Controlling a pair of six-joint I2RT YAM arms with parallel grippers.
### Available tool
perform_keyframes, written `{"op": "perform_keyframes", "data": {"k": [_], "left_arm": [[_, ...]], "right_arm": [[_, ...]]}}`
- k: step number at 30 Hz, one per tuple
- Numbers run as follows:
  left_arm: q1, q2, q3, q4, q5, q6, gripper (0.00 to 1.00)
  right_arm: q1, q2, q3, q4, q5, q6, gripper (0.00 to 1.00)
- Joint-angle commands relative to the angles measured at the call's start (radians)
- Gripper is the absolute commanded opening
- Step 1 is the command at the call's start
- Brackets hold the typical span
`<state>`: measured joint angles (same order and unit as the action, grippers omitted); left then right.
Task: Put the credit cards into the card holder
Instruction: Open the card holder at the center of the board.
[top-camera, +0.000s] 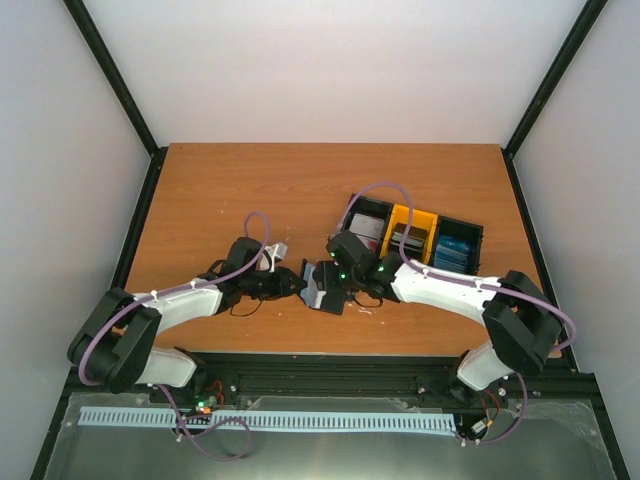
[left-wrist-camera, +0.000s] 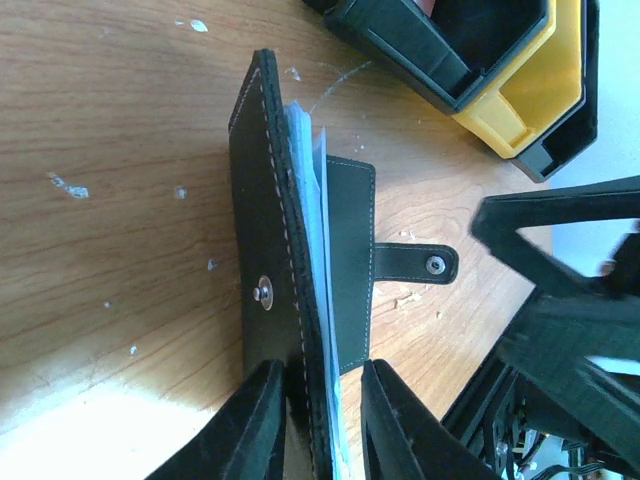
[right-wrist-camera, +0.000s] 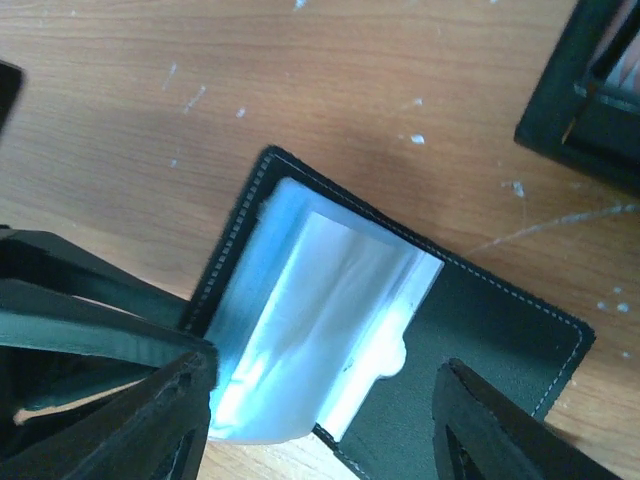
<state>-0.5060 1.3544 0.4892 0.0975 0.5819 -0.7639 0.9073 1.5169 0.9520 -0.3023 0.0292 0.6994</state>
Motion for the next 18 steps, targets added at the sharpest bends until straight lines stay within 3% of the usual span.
{"op": "perform_keyframes", "data": {"k": [1, 11, 18], "left_arm": [[0.002, -0.027, 0.007, 0.038, 0.022, -0.002, 0.23], [0.001, 0.032, 0.015, 0.039, 0.05, -0.001, 0.14], [0.001, 0.034, 0.019, 0.029, 0.032, -0.002, 0.08]], "right_arm": [[-0.039, 0.01, -0.068, 0.136, -0.094, 0.052, 0.59], [-0.044, 0.084, -0.061, 0.161, -0.169, 0.052, 0.65], [-0.044, 0.132, -0.024, 0.057, -0.084, 0.058, 0.56]]}}
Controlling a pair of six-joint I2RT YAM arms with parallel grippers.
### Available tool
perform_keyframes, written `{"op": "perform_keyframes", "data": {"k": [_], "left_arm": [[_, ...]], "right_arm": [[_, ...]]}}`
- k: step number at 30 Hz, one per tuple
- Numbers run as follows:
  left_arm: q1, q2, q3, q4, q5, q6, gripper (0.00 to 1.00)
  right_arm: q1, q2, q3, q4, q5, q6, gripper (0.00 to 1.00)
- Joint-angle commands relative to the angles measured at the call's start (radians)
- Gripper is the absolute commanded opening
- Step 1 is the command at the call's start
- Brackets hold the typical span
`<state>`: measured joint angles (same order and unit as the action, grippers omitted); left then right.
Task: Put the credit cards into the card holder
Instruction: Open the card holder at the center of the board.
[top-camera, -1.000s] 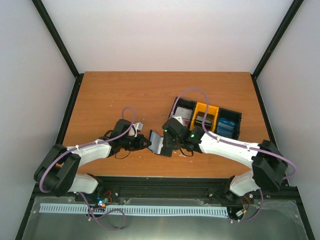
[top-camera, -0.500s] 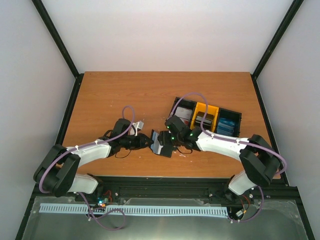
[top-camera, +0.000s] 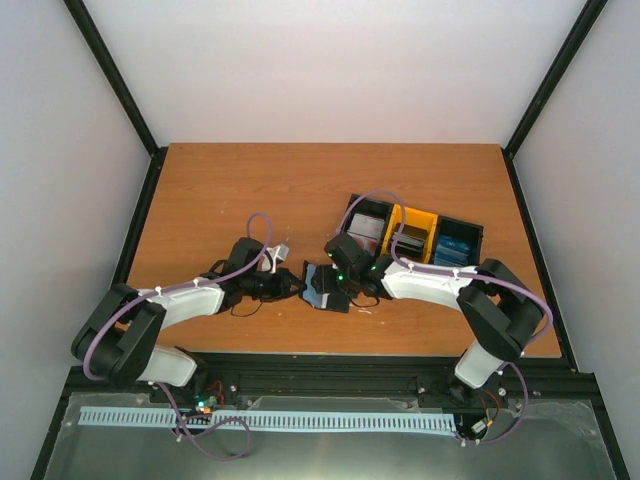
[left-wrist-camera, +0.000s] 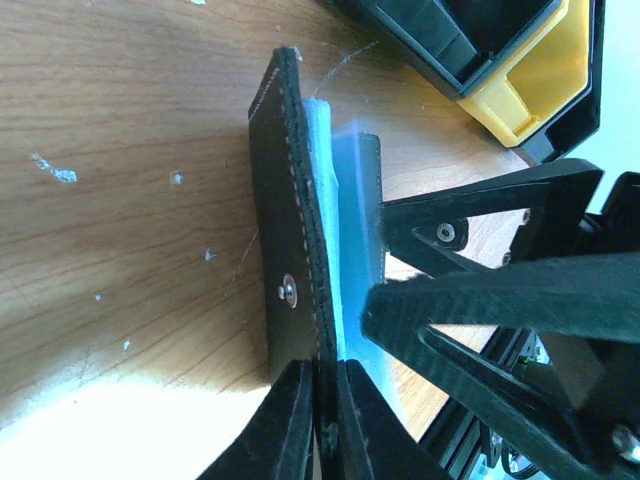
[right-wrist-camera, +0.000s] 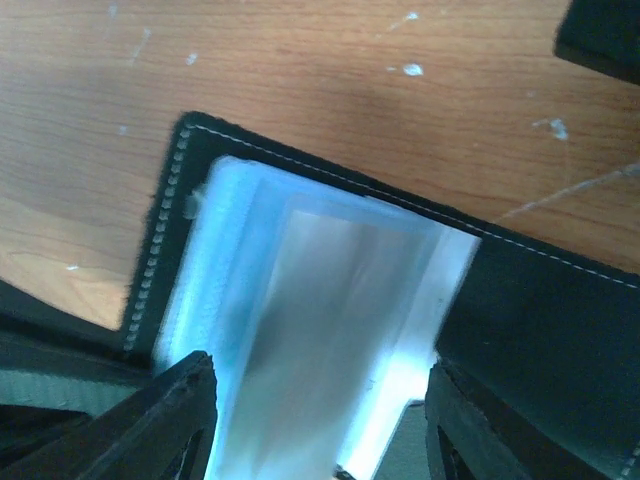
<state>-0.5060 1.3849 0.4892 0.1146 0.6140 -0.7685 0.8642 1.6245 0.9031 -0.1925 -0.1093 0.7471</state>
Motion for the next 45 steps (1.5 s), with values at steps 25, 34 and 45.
{"op": "perform_keyframes", "data": {"k": [25, 34, 45], "left_arm": [[0.001, -0.005, 0.026, -0.021, -0.044, 0.013, 0.05], [0.001, -0.004, 0.031, -0.032, -0.057, 0.013, 0.05], [0.001, -0.015, 0.025, -0.121, -0.195, 0.005, 0.23]], "right_arm": [[0.003, -0.118, 0.019, -0.138, 0.172, -0.105, 0.46], [0.018, -0.072, 0.086, -0.156, 0.108, -0.115, 0.26], [0.042, 0.12, 0.146, -0.206, 0.134, -0.081, 0.44]]}}
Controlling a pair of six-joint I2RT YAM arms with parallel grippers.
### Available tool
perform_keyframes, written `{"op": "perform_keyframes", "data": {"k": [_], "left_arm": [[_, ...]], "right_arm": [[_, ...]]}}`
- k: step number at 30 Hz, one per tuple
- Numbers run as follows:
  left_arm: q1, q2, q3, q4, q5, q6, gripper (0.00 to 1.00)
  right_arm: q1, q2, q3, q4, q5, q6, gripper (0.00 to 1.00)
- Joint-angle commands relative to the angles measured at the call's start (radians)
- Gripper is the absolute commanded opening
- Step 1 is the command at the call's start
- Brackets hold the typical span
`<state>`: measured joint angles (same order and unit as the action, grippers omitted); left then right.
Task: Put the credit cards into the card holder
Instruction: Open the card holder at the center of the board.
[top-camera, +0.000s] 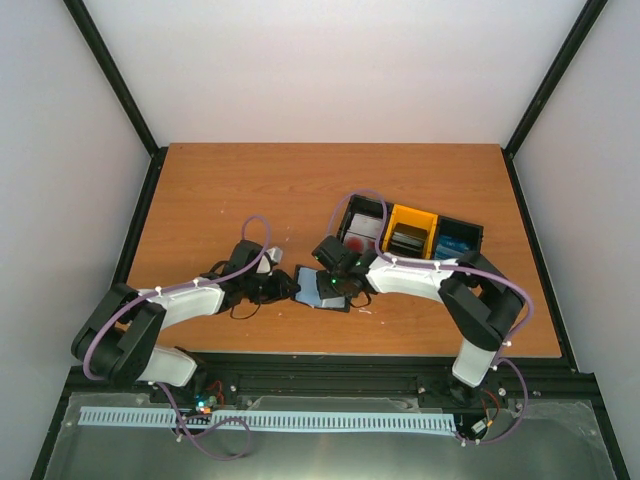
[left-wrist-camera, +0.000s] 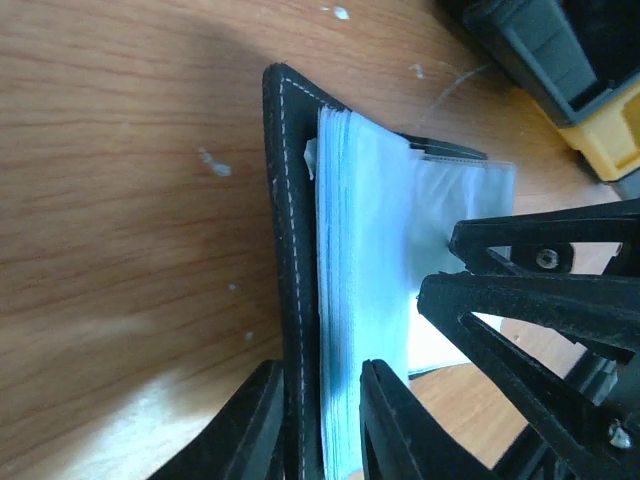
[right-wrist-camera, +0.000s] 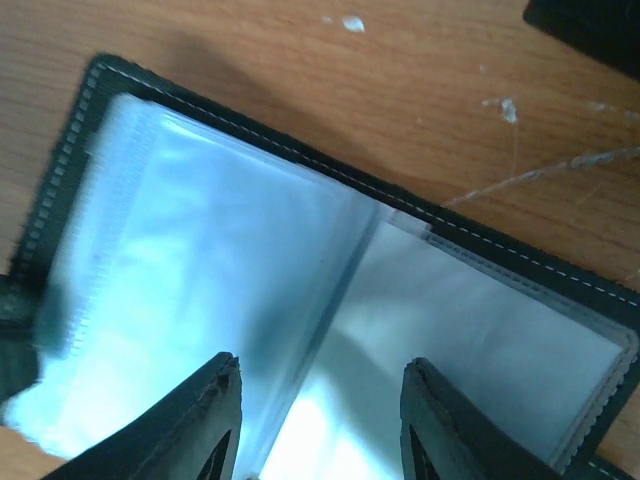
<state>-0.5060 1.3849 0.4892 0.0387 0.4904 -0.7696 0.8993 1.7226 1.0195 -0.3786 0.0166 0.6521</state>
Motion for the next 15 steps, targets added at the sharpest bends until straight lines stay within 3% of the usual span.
{"op": "perform_keyframes", "data": {"k": [1, 6, 11, 15], "left_arm": [[0.001, -0.015, 0.023, -0.045, -0.078, 0.005, 0.23], [0.001, -0.005, 0.013, -0.04, -0.091, 0.0, 0.23], [0.001, -0.018, 0.019, -0.076, -0.146, 0.003, 0.31], [0.002, -0.034, 0.029, -0.107, -0.192, 0.012, 0.32]], "right_arm": [[0.007, 0.028, 0.031, -0.02, 0.012, 0.014, 0.45], [0.007, 0.057, 0.035, -0.023, 0.018, 0.014, 0.48], [0.007, 0.071, 0.03, -0.018, 0.018, 0.014, 0.5], [0.006, 0.032, -0.002, 0.026, 0.008, 0.022, 0.4]]}}
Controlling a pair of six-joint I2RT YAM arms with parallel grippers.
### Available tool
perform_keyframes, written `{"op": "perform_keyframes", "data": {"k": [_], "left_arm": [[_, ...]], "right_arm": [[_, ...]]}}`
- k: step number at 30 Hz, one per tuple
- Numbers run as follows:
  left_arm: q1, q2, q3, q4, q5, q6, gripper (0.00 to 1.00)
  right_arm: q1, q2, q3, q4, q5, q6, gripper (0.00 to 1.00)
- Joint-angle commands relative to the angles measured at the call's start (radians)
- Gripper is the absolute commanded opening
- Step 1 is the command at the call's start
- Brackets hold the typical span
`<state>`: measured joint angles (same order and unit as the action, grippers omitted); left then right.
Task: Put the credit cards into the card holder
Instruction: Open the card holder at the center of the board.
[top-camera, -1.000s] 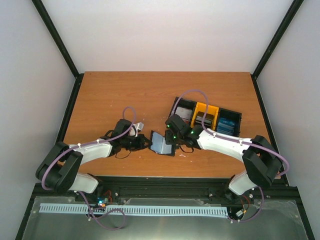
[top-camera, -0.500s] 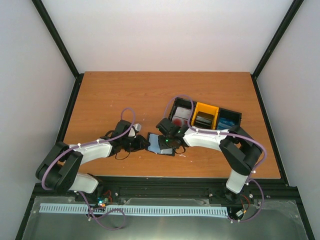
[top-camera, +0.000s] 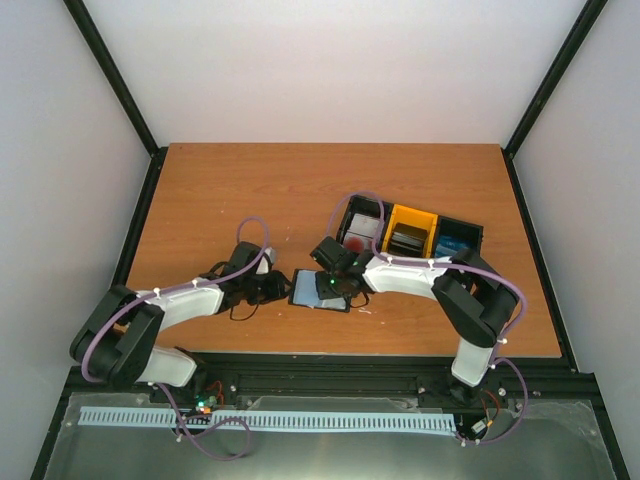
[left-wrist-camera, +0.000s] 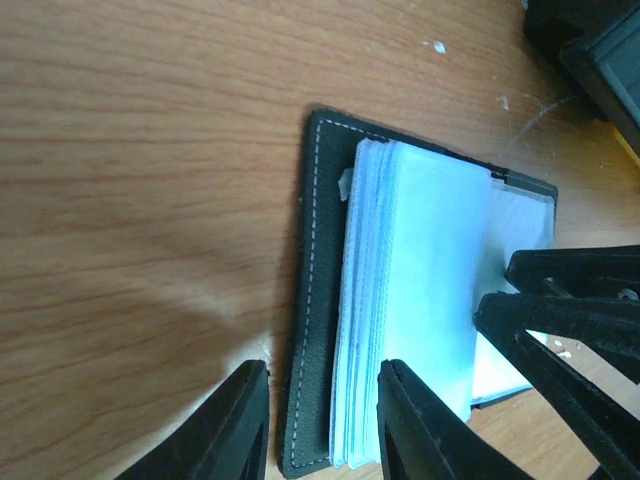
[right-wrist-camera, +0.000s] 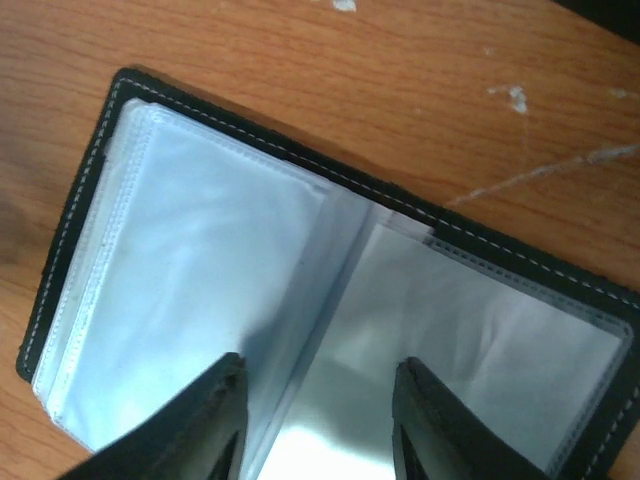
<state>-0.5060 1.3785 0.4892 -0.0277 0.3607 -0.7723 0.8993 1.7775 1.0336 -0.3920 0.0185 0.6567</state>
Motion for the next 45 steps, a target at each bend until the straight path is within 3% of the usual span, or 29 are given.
{"op": "perform_keyframes", "data": {"k": [1, 7, 11, 32, 45], "left_arm": [[0.001, -0.026, 0.033, -0.04, -0.059, 0.021, 0.31], [0.001, -0.026, 0.052, -0.03, -0.002, 0.071, 0.27], [0.001, -0.024, 0.051, -0.006, 0.036, 0.077, 0.27], [0.001, 0.083, 0.014, 0.051, 0.063, 0.022, 0.16], [0.001, 0.096, 0.009, 0.056, 0.064, 0.021, 0.15]], "right_arm": [[0.006, -0.045, -0.034, 0.068, -0.004, 0.022, 0.37], [-0.008, -0.096, -0.086, 0.146, -0.055, 0.054, 0.29], [-0.03, -0.087, -0.117, 0.224, -0.152, 0.079, 0.3], [-0.034, -0.006, -0.121, 0.326, -0.252, 0.097, 0.28], [-0.037, 0.011, -0.13, 0.37, -0.286, 0.109, 0.29]]}}
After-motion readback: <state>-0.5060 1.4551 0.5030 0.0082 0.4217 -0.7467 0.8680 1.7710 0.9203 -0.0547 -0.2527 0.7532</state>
